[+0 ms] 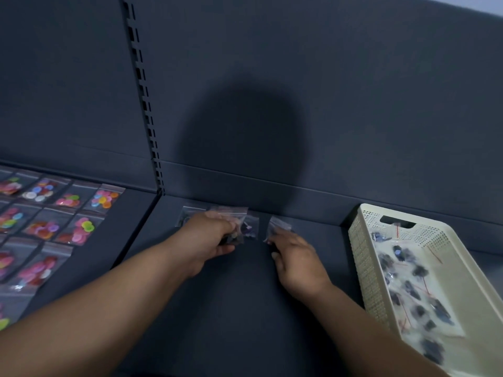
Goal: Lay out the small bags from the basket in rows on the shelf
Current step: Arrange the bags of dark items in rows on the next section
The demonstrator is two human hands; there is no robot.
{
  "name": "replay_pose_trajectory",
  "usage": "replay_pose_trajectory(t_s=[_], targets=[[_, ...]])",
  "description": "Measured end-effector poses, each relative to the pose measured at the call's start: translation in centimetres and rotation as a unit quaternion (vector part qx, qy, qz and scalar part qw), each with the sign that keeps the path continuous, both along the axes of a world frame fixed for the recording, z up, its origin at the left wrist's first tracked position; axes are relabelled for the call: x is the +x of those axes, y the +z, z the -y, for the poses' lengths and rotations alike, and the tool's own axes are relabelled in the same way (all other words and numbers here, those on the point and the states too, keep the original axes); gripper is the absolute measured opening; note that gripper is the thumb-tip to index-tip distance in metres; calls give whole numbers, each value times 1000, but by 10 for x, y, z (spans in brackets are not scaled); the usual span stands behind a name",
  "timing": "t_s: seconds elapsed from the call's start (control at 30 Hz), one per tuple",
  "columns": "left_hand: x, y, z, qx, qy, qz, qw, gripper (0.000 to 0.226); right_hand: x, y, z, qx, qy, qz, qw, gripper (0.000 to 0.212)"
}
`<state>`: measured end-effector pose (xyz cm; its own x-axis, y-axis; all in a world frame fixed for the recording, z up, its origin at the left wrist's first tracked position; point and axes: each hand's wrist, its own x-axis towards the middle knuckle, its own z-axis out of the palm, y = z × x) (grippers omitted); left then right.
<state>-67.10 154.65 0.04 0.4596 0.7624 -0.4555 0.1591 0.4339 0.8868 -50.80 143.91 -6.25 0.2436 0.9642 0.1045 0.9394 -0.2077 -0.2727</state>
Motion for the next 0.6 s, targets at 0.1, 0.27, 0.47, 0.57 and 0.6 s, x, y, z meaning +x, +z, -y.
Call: replay_pose_trajectory(t_s=[0.1, 0.27, 0.47, 0.57, 0.6], targets=[[1, 1, 0, -1, -1, 0, 1000, 12, 4, 0, -2, -11, 17, -11, 1000, 43], [2, 3, 1, -5, 1, 5, 1000, 15, 6, 1, -3, -11, 25, -25, 999, 40], [6, 4, 3, 0, -18, 9, 1000, 22, 6, 5, -2, 2, 40, -53, 998, 35], [9, 6, 4, -2, -18, 15, 1000, 16, 6, 9, 1, 53, 4, -102, 993, 33], [10, 6, 4, 0, -18, 14, 1000, 16, 9, 11, 2, 69, -24, -107, 992, 34]])
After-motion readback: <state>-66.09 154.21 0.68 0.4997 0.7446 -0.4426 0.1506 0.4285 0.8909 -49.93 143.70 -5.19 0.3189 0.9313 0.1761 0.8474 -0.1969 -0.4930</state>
